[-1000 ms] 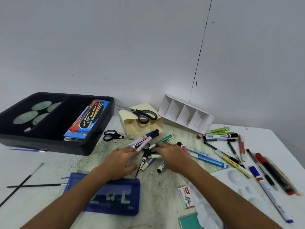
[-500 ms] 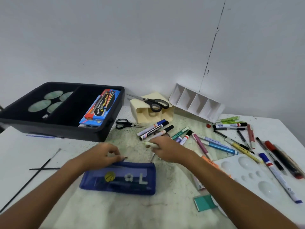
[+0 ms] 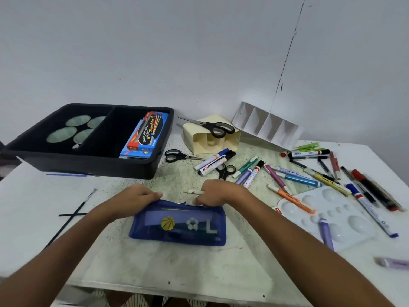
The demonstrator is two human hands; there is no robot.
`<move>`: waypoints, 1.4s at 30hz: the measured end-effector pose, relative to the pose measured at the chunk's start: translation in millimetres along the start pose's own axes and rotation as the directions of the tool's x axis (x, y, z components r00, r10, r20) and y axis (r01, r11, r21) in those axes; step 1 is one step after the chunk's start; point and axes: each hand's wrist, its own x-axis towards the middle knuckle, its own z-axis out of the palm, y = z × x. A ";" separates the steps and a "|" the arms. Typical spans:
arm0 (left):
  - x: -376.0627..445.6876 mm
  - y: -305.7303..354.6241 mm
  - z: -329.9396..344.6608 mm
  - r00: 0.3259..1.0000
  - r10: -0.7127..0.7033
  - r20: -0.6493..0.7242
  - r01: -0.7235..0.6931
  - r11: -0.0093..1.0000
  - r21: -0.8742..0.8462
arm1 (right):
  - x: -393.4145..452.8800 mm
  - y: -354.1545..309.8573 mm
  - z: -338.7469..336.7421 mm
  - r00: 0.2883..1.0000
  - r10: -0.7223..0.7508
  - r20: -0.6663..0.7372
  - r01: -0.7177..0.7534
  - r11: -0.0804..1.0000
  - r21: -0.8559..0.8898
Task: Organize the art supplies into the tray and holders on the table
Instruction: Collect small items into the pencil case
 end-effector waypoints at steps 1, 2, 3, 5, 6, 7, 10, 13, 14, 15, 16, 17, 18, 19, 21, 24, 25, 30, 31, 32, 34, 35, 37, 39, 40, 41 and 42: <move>-0.4 -0.4 -0.5 1.000 -0.012 -0.003 0.012 1.000 -0.014 | -0.9 0.2 0.7 0.999 0.041 -0.007 -0.041 0.999 -0.034; -0.9 -1.4 -0.9 1.000 -0.026 -0.007 0.026 0.999 -0.030 | -1.7 0.7 1.2 0.997 0.075 -0.010 -0.075 0.995 -0.064; -2.2 -2.0 -1.1 0.999 -0.041 -0.013 0.040 0.998 -0.054 | -3.3 1.5 1.9 0.994 0.105 -0.013 -0.106 0.991 -0.087; -4.3 -3.0 -1.2 0.997 -0.064 -0.038 0.059 0.991 -0.116 | -6.1 3.8 2.7 0.988 0.152 -0.015 -0.153 0.984 -0.091; -5.3 -3.1 -0.7 0.996 -0.070 -0.056 0.061 0.987 -0.149 | -8.1 4.9 3.1 0.986 0.169 -0.016 -0.169 0.984 -0.060; -6.0 -3.3 0.0 0.995 -0.074 -0.074 0.060 0.982 -0.178 | -9.9 6.4 3.4 0.984 0.179 -0.019 -0.179 0.984 -0.009; -7.9 -3.7 1.1 0.993 -0.059 -0.104 0.037 0.978 -0.204 | -15.5 10.9 3.8 0.980 0.185 -0.068 -0.174 0.975 0.139; -11.3 -2.2 -1.1 0.994 -0.003 -0.107 -0.019 0.978 -0.207 | -20.0 14.7 4.3 0.971 0.171 -0.169 -0.136 0.970 0.201; -12.3 -1.9 -1.8 0.993 0.016 -0.115 -0.039 0.979 -0.202 | -21.2 15.7 4.2 0.964 0.163 -0.210 -0.114 0.968 0.225; -13.6 -0.9 -2.3 0.991 0.034 -0.130 -0.059 0.978 -0.198 | -22.5 17.0 3.9 0.955 0.154 -0.252 -0.088 0.963 0.256; -14.5 0.2 -2.7 0.987 0.057 -0.148 -0.085 0.977 -0.195 | -24.2 18.0 3.4 0.945 0.144 -0.295 -0.055 0.956 0.289; -15.5 1.9 -2.7 0.982 0.084 -0.166 -0.117 0.974 -0.195 | -26.3 19.1 2.8 0.933 0.130 -0.335 -0.015 0.946 0.325; -15.9 3.3 -2.3 0.976 0.115 -0.187 -0.151 0.969 -0.197 | -28.5 20.3 2.2 0.922 0.112 -0.371 0.034 0.930 0.365; -16.6 4.8 -2.4 0.968 0.140 -0.206 -0.181 0.964 -0.196 | -30.7 22.0 1.3 0.913 0.091 -0.397 0.086 0.909 0.407; -18.7 6.3 -2.1 0.961 0.181 -0.209 -0.221 0.957 -0.188 | -36.3 26.3 -1.4 0.916 0.044 -0.398 0.163 0.866 0.472; -20.8 3.7 1.4 0.970 0.205 -0.133 -0.227 0.957 -0.181 | -46.2 32.7 -6.6 0.958 -0.016 -0.287 0.163 0.854 0.494; -22.3 2.7 2.8 0.969 0.222 -0.105 -0.238 0.954 -0.180 | -48.6 34.5 -8.3 0.970 -0.027 -0.242 0.147 0.857 0.494; -26.6 -6.7 5.9 0.930 0.363 -0.056 -0.367 0.908 -0.201 | -53.2 35.1 -16.8 0.997 -0.018 -0.077 0.057 0.843 0.535; -27.0 -8.7 5.7 0.926 0.374 -0.053 -0.377 0.906 -0.191 | -53.1 34.4 -18.5 0.998 -0.019 -0.055 0.045 0.845 0.532; -27.1 -10.3 5.8 0.926 0.375 -0.044 -0.376 0.909 -0.177 | -53.6 34.2 -20.4 0.999 -0.023 -0.033 0.037 0.850 0.526; -27.5 -13.5 6.1 0.933 0.358 -0.012 -0.355 0.918 -0.180 | -54.7 32.6 -24.9 0.999 -0.034 -0.003 0.031 0.863 0.504; -27.6 -14.5 6.5 0.936 0.352 0.003 -0.344 0.918 -0.195 | -55.5 31.2 -27.1 0.999 -0.039 -0.004 0.036 0.868 0.496; -28.4 -15.2 7.2 0.940 0.340 0.014 -0.327 0.915 -0.237 | -57.1 24.5 -31.5 0.998 -0.048 -0.049 0.066 0.872 0.485; -28.4 -15.4 8.1 0.943 0.332 0.024 -0.313 0.908 -0.281 | -57.8 13.9 -34.2 0.986 -0.078 -0.145 0.139 0.868 0.476; -28.4 -14.9 8.6 0.943 0.331 0.031 -0.309 0.906 -0.289 | -58.4 7.9 -35.0 0.975 -0.108 -0.196 0.191 0.859 0.474; -28.7 -15.0 8.7 0.943 0.331 0.036 -0.306 0.906 -0.293 | -59.0 0.7 -35.6 0.960 -0.147 -0.237 0.247 0.845 0.474; -28.8 -14.7 8.8 0.943 0.330 0.040 -0.304 0.905 -0.296 | -59.9 -6.6 -35.6 0.944 -0.191 -0.268 0.304 0.816 0.491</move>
